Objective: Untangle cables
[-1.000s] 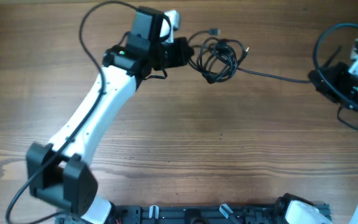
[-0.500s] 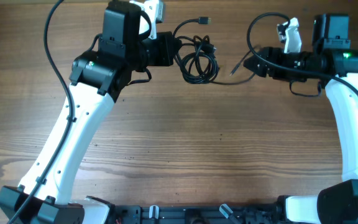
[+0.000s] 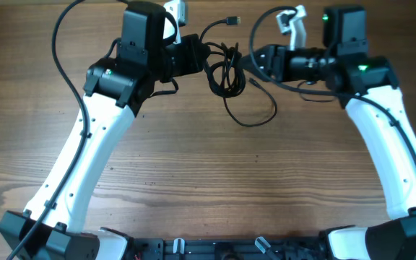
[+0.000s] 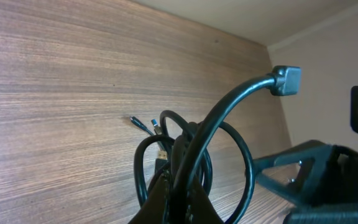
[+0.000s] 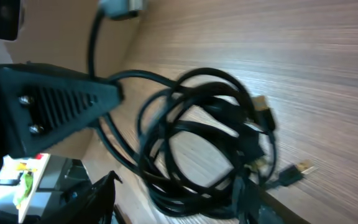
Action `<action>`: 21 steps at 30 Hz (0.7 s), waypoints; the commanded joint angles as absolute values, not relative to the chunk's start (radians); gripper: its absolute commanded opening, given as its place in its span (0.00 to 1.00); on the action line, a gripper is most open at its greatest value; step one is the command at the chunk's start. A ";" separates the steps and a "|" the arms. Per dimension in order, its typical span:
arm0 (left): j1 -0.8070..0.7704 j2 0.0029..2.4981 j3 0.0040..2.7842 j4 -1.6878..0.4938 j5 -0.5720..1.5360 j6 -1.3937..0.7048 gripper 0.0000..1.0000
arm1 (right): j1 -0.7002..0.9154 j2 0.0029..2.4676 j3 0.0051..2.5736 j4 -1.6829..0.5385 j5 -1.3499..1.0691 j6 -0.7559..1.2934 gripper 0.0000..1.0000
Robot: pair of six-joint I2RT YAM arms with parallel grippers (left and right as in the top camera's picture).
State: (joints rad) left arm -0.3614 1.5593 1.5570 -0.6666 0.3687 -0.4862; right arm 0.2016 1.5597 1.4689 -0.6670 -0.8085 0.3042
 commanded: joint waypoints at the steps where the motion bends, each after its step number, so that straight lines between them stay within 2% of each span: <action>1: -0.356 1.560 1.563 -0.656 0.369 -0.511 0.04 | 0.263 1.551 1.494 -0.636 -0.672 0.461 0.57; 9: -0.356 1.560 1.563 -0.656 0.370 -0.511 0.04 | 0.375 1.644 1.494 -0.543 -0.558 0.510 0.46; 12: -0.356 1.560 1.563 -0.656 0.370 -0.511 0.04 | 0.405 1.698 1.494 -0.488 -0.534 0.546 0.32; 14: -0.356 1.560 1.563 -0.657 0.370 -0.514 0.04 | 0.406 1.721 1.494 -0.472 -0.508 0.570 0.20; 15: -0.356 1.560 1.563 -0.657 0.370 -0.514 0.04 | 0.406 1.728 1.494 -0.464 -0.494 0.578 0.09; 16: -0.356 1.560 1.563 -0.657 0.370 -0.514 0.04 | 0.401 1.729 1.494 -0.464 -0.483 0.577 0.05; 21: -0.356 1.560 1.563 -0.664 0.369 -0.513 0.04 | 0.303 1.683 1.494 -0.481 -0.545 0.575 0.04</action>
State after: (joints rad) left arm -0.3580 1.5600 1.5570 -0.6670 0.3595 -0.5003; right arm 0.3763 1.7161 1.4704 -0.4709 -0.5270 0.5648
